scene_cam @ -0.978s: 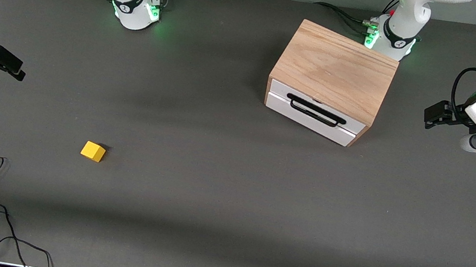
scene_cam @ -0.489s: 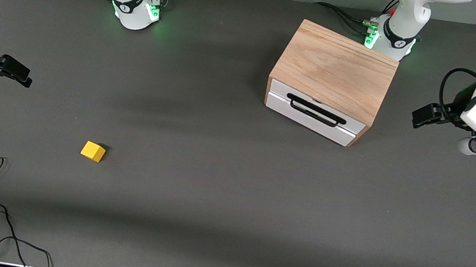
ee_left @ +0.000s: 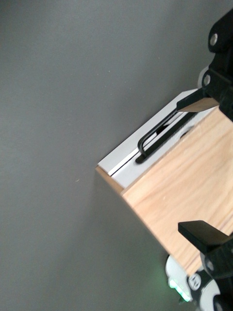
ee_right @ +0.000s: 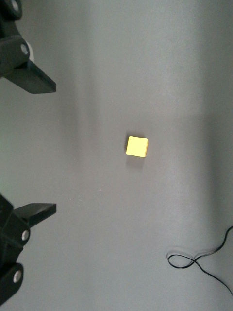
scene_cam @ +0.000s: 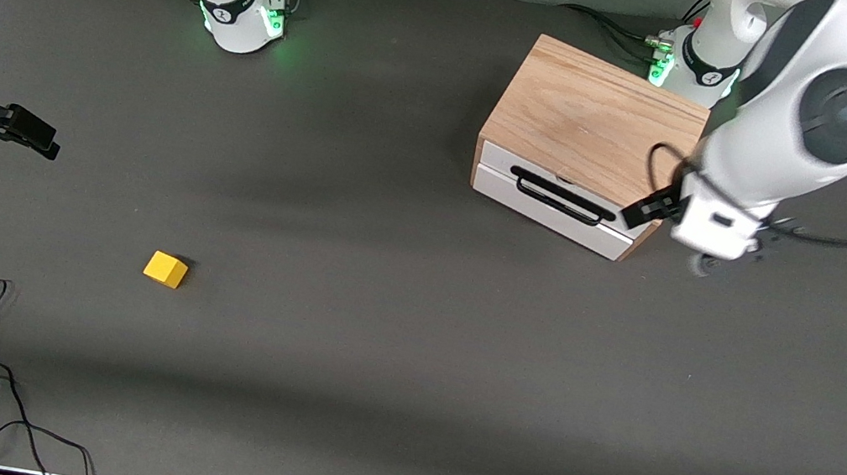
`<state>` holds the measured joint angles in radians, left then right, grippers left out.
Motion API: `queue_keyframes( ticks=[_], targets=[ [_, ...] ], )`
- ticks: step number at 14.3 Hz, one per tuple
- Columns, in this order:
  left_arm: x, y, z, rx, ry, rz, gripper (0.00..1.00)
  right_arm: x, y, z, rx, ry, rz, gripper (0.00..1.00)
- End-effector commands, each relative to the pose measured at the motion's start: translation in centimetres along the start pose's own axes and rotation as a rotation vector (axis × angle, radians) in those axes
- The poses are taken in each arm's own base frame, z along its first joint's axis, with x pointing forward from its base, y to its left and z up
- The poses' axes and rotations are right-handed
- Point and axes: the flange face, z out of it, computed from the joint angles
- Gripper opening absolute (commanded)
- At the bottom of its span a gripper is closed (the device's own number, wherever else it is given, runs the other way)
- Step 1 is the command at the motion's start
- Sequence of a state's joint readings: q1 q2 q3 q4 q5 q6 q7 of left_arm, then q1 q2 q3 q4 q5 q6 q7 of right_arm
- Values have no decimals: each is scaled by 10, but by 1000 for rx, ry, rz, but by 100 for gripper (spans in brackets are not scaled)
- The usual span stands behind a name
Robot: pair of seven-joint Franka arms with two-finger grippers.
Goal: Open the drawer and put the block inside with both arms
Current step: 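Move the left gripper down to the black drawer handle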
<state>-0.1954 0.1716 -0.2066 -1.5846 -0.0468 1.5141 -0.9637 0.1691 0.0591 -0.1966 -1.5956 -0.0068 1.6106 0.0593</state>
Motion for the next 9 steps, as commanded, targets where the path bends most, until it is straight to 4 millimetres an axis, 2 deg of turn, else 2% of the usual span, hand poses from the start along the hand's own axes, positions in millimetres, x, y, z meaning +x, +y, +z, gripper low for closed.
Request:
queue_keyframes(
  ticks=[1,5,8,9],
  targets=[
    [16,14,28,-3,-53,-138,100,-2,0,1,21,-2,-9,100],
    [-7,51,82,29,-47,-235,100,-3,1,3,21,-2,-5,100],
    [2,67,120,56,-64,-330,100,0,-1,0,23,27,-3,100],
    [-2,74,132,71,-66,-353,100,2,-2,0,23,35,-3,100]
  ],
)
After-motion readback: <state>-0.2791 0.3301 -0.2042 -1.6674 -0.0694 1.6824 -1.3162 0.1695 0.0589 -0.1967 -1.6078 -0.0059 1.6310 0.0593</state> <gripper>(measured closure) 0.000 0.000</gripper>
